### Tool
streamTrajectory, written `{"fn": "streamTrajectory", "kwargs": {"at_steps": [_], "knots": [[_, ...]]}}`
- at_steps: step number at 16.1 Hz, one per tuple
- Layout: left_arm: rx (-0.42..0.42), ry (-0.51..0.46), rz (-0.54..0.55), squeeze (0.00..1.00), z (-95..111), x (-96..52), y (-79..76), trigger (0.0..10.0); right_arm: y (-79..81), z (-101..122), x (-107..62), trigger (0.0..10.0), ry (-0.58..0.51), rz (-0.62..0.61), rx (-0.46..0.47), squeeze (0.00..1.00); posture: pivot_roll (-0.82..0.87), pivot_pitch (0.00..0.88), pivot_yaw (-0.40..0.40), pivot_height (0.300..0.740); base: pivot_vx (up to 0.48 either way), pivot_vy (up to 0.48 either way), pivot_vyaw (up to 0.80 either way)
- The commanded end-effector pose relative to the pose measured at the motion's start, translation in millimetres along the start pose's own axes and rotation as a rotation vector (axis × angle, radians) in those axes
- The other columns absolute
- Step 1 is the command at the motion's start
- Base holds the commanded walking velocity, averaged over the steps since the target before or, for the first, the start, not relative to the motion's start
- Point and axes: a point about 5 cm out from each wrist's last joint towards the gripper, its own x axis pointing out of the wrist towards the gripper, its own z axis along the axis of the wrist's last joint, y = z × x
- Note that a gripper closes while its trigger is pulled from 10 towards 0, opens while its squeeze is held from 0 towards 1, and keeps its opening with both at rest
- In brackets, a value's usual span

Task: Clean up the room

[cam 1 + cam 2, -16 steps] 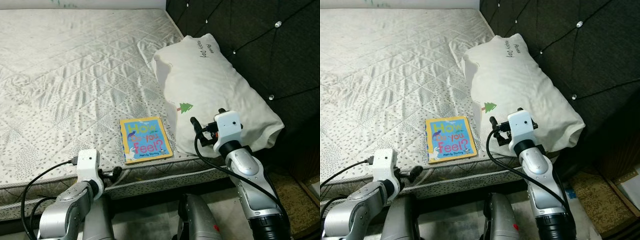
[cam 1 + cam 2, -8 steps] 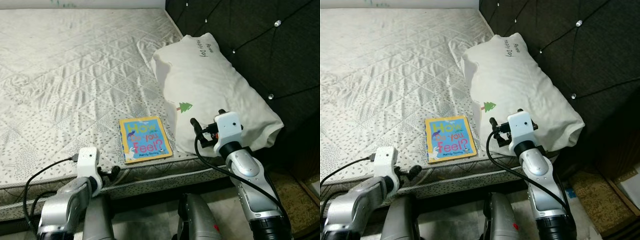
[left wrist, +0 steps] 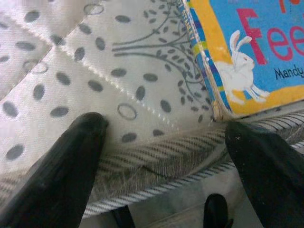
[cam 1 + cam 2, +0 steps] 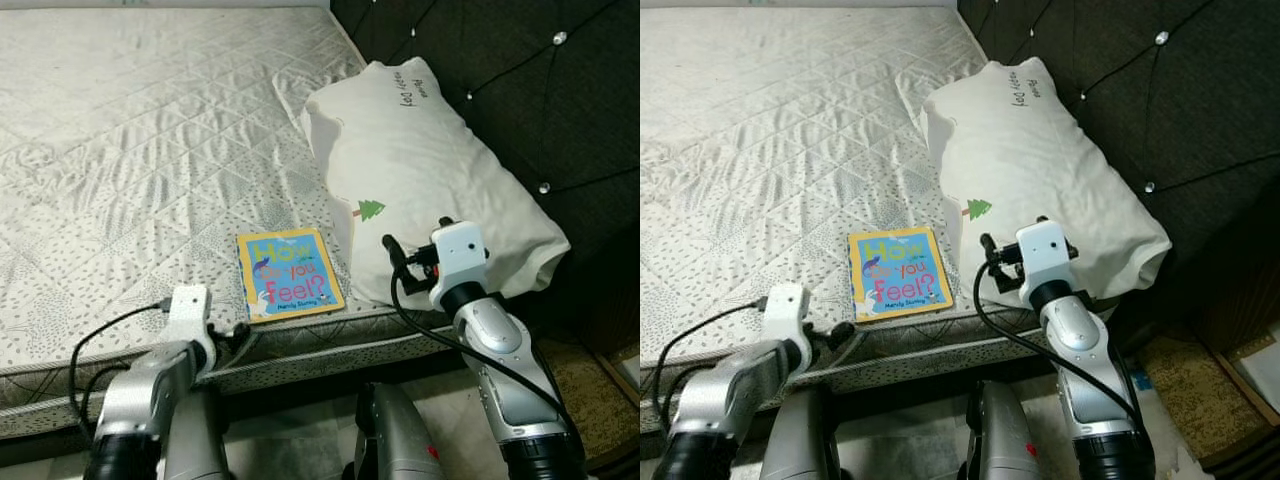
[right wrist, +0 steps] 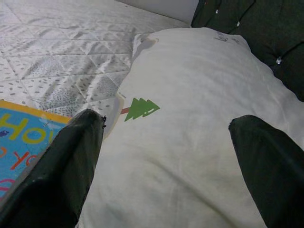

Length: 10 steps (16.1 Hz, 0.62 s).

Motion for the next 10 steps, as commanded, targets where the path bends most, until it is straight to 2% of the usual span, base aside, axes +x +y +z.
{"fn": "streamTrajectory", "kwargs": {"at_steps": [1, 5, 10], "knots": [[0.021, 0.012, -0.008, 0.0, -1, 3.6, -2.2, 10.0, -2.0, 1, -2.4, 10.0, 0.002, -0.009, 0.007, 0.0, -0.05, 0.144, -0.091, 0.554, 0.0, 0.0, 0.0], [0.073, 0.046, -0.044, 0.0, -1, 10.8, -7.9, 10.0, -2.7, 1, -3.9, 10.0, 0.002, -0.014, 0.007, 0.0, -0.06, 0.143, -0.086, 0.554, 0.0, 0.0, 0.0], [0.131, 0.081, -0.048, 0.0, -2, 19.1, -4.7, 10.0, -1.8, 2, -5.0, 10.0, 0.003, -0.019, 0.009, 0.0, -0.06, 0.146, -0.078, 0.554, 0.0, 0.0, 0.0]]}}
